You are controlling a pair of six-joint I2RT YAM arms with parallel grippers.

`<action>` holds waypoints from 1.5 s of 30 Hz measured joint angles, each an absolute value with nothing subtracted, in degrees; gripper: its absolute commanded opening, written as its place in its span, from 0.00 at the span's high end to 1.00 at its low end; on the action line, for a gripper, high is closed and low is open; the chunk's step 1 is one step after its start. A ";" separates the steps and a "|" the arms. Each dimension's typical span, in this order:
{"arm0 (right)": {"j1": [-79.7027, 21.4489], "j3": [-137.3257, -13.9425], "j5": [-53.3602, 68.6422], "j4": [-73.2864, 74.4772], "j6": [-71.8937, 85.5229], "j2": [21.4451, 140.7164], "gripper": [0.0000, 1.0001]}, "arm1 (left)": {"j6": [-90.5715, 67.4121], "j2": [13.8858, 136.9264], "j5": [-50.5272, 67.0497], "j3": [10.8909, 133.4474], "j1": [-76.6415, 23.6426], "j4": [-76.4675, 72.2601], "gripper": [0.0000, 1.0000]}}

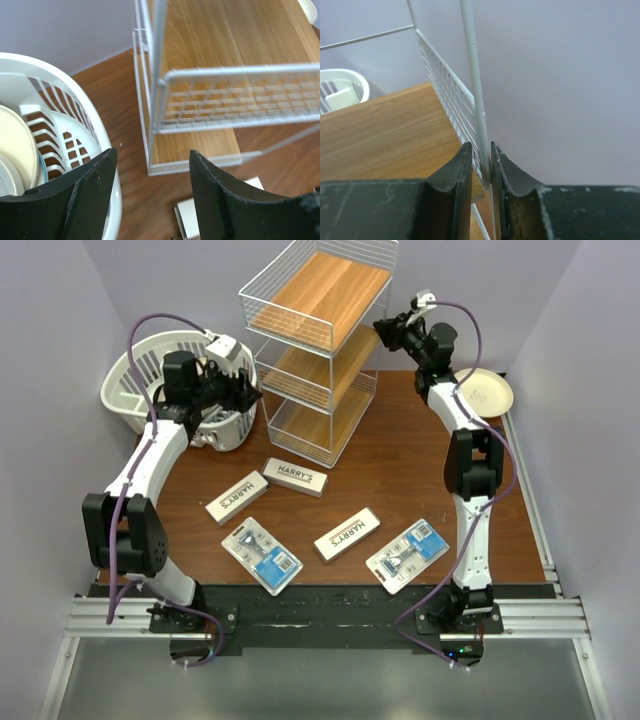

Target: Place and organize the shaving razors onto the shelf

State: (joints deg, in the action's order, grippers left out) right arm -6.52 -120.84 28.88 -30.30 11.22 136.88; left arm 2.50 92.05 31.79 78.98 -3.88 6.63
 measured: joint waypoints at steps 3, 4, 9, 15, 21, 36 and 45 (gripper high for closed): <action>-5.96 -116.18 30.63 -29.91 10.79 133.36 0.93 | -0.54 95.00 29.85 80.95 -3.92 3.46 0.36; -5.87 -114.58 31.07 -29.43 10.55 131.98 0.96 | -1.30 95.85 29.65 81.58 -3.92 2.70 0.36; -5.48 -107.90 30.98 -25.91 8.78 125.82 1.00 | -5.48 99.18 28.71 84.36 -3.60 -0.69 0.37; -4.86 -98.45 28.51 -19.97 4.01 116.36 1.00 | -9.58 104.81 27.64 88.18 -3.53 -6.07 0.38; -4.60 -90.32 24.86 -12.99 -1.30 106.83 1.00 | -13.06 112.79 26.02 95.85 -4.89 -10.11 0.36; -1.58 -80.18 10.96 -5.13 -6.22 94.35 1.00 | -14.37 131.52 18.39 118.28 -13.69 -14.59 0.28; 1.58 -78.96 7.01 -2.61 -6.28 91.94 1.00 | -14.11 135.22 14.50 122.28 -18.04 -16.75 0.24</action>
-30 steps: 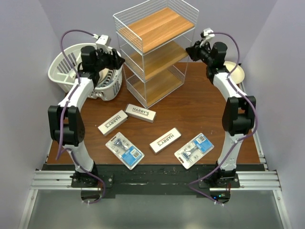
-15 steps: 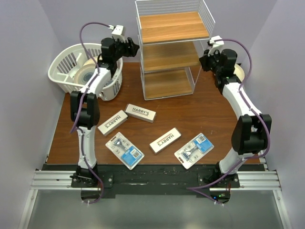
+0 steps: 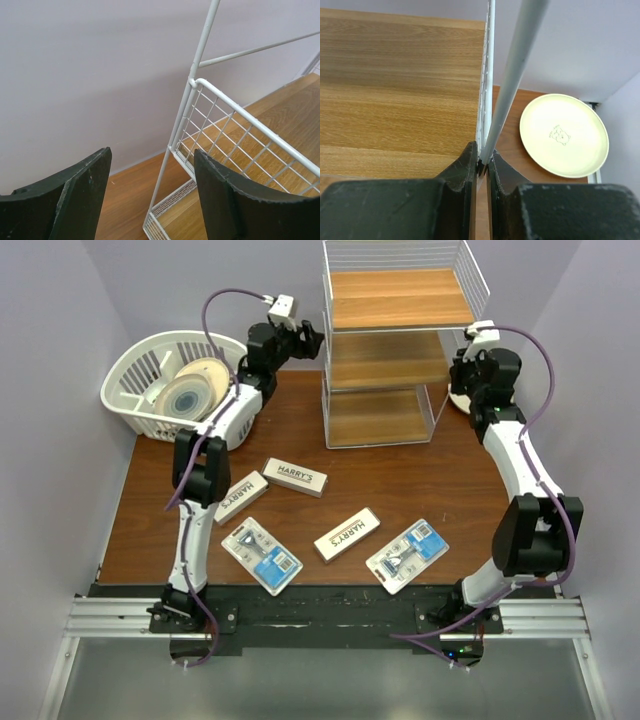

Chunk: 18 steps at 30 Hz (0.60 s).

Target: Place and organize the shaving razors onto the shelf

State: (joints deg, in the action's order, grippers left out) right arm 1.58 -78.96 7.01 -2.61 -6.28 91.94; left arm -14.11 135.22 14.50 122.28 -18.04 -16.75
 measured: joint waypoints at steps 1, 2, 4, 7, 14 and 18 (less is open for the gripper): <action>1.63 -78.72 6.87 -2.35 -6.28 91.59 0.95 | -13.98 135.35 13.91 122.43 -18.26 -16.78 0.19; 1.67 -78.39 6.85 -1.98 -6.26 91.07 0.82 | -13.91 135.35 13.10 122.48 -18.48 -16.75 0.16; 1.67 -78.26 6.94 -1.30 -6.28 90.63 0.53 | -13.93 135.35 11.22 122.48 -18.68 -16.47 0.10; 1.15 -78.28 7.55 -2.00 -6.46 89.89 0.38 | -16.91 134.13 7.90 121.03 -18.90 -15.40 0.07; -0.21 -74.11 7.20 -0.69 -5.19 76.47 0.24 | -28.47 114.80 8.93 97.93 -14.90 -8.93 0.04; -0.19 -69.78 8.84 3.77 -6.37 65.65 0.27 | -29.30 102.00 13.19 88.73 -8.49 -8.05 0.07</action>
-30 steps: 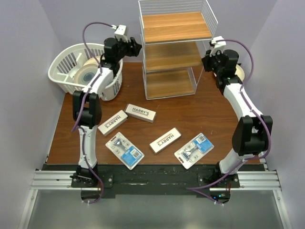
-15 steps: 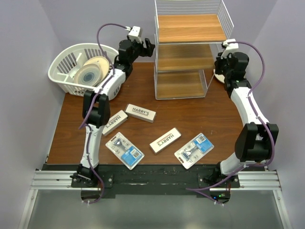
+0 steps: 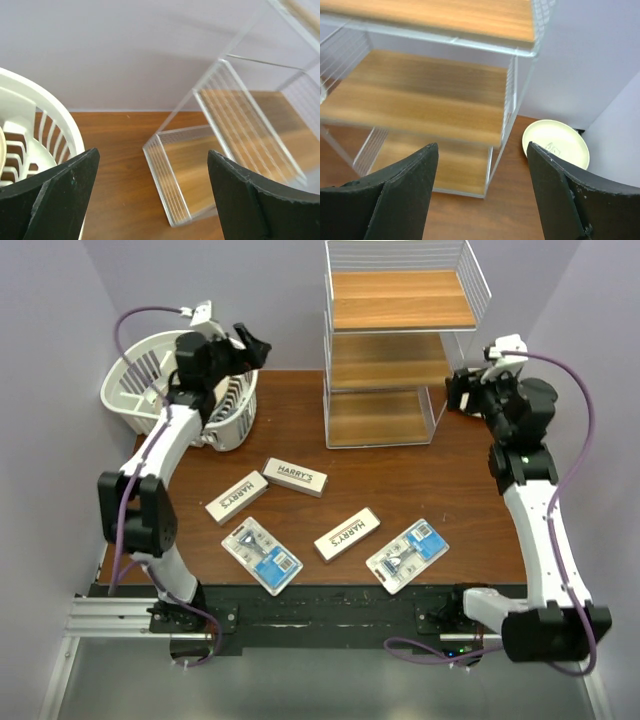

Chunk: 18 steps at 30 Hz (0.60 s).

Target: Place and organize the shaving razors onto the shelf

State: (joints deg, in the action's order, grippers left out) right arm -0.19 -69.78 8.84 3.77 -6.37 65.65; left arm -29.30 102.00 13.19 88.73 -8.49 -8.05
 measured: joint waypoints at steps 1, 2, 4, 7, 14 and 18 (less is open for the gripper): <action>-0.14 -68.79 10.37 5.72 -7.42 63.77 0.27 | -28.93 98.96 14.68 86.52 -7.51 -8.05 0.07; -0.08 -67.46 12.58 8.56 -9.61 61.39 0.28 | -28.40 95.57 16.32 83.96 -7.01 -7.97 0.09; -0.03 -64.82 18.98 16.47 -17.43 56.99 0.29 | -27.05 88.66 20.34 77.87 -7.35 -8.01 0.13; -0.12 -62.46 28.23 32.58 -33.78 53.36 0.34 | -24.29 79.70 25.52 67.79 -9.17 -7.14 0.17; -8.54 -61.91 35.48 58.85 -62.54 61.54 0.39 | -20.16 72.38 32.51 51.48 -9.91 -2.22 0.24; -21.17 -60.20 32.88 63.24 -70.02 70.63 0.38 | -18.81 72.29 34.09 50.30 -10.17 -1.10 0.23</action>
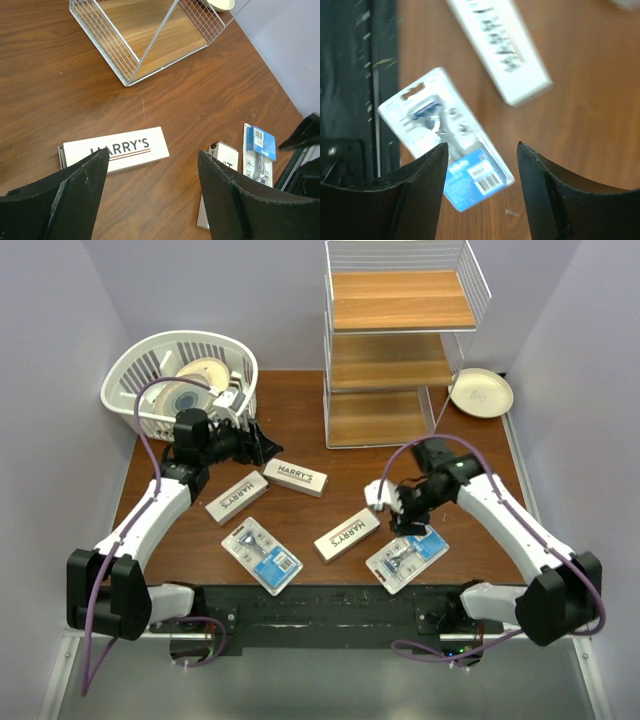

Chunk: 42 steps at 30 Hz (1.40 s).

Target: Place and organize the shaving razors onto the shelf

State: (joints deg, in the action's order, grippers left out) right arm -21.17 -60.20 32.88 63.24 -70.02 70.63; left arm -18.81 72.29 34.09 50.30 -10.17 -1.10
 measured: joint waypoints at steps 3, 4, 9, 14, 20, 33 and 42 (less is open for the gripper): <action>-27.20 -56.97 29.89 64.34 -74.78 73.34 0.38 | -17.69 70.72 34.02 49.76 -10.15 -1.10 0.23; -28.05 -56.36 29.17 64.64 -75.90 73.78 0.38 | -17.15 70.08 33.98 49.74 -10.15 -1.10 0.23; -30.11 -55.05 25.28 64.95 -81.30 78.11 0.42 | -13.82 66.83 33.61 49.80 -9.82 -0.58 0.22; -31.81 -53.32 21.98 64.42 -85.84 80.73 0.44 | -10.11 65.67 32.49 50.59 -9.76 2.31 0.21; -32.93 -46.52 19.20 61.60 -88.86 80.49 0.51 | -8.32 65.67 31.24 50.68 -9.41 3.88 0.21; -33.12 -39.29 13.06 49.63 -98.15 76.40 0.88 | -9.80 69.21 34.52 49.93 -9.13 0.23 0.23; -33.10 -43.90 12.60 44.42 -104.25 72.14 0.88 | -17.58 72.90 46.28 42.57 -12.64 -12.16 0.17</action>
State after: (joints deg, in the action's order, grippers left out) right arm -33.10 -43.90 12.60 44.42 -104.25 72.14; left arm -17.58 72.90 46.28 42.57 -12.64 -12.16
